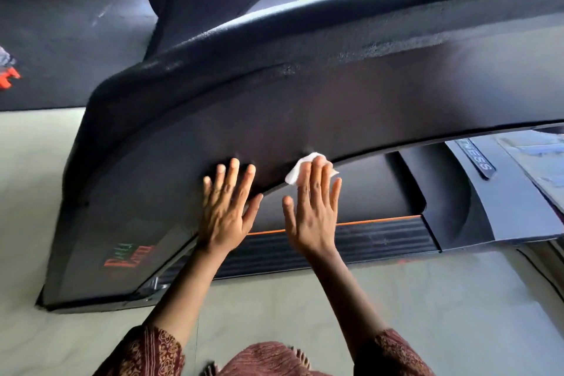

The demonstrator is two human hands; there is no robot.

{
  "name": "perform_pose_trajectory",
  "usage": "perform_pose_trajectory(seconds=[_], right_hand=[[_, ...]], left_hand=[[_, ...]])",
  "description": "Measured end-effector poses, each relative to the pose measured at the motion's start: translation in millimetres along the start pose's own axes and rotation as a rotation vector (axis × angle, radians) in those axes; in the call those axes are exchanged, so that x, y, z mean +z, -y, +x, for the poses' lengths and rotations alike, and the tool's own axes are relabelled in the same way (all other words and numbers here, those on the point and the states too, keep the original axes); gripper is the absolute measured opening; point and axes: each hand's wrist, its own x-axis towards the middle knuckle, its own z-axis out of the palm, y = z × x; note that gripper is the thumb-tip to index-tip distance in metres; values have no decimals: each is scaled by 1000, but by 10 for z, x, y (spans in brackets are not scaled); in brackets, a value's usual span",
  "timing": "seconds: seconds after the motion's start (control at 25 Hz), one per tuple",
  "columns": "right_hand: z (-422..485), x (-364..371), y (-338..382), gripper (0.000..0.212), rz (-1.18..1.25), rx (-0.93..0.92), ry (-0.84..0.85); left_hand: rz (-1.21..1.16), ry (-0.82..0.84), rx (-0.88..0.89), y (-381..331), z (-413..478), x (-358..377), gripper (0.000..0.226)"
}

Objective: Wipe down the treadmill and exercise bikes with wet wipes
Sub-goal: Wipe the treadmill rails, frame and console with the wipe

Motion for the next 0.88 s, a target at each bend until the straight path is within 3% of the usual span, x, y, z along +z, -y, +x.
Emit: perform_pose_trajectory(seconds=[0.08, 0.24, 0.28, 0.4, 0.48, 0.56, 0.68, 0.76, 0.88], right_hand=[[116, -65, -175, 58, -12, 21, -50], [654, -413, -418, 60, 184, 302, -306], [704, -449, -374, 60, 215, 266, -289], [530, -360, -153, 55, 169, -146, -101], [485, -321, -193, 51, 102, -316, -76], [699, -416, -285, 50, 65, -243, -161], [1062, -694, -165, 53, 222, 23, -306], [1126, -719, -13, 50, 258, -91, -309], [1053, -612, -190, 46, 74, -400, -303]], left_hand=[[18, -11, 2, -41, 82, -1, 61], [38, -36, -40, -169, 170, -18, 61], [50, -45, -51, -208, 192, -21, 62], [55, -70, -69, -287, 342, -42, 63], [53, -97, -63, -306, 499, -93, 63], [59, -112, -59, -320, 647, -158, 63], [58, -136, -71, -352, 783, -223, 65], [63, -147, -76, -386, 841, -246, 65], [54, -149, -66, -400, 842, -250, 58]])
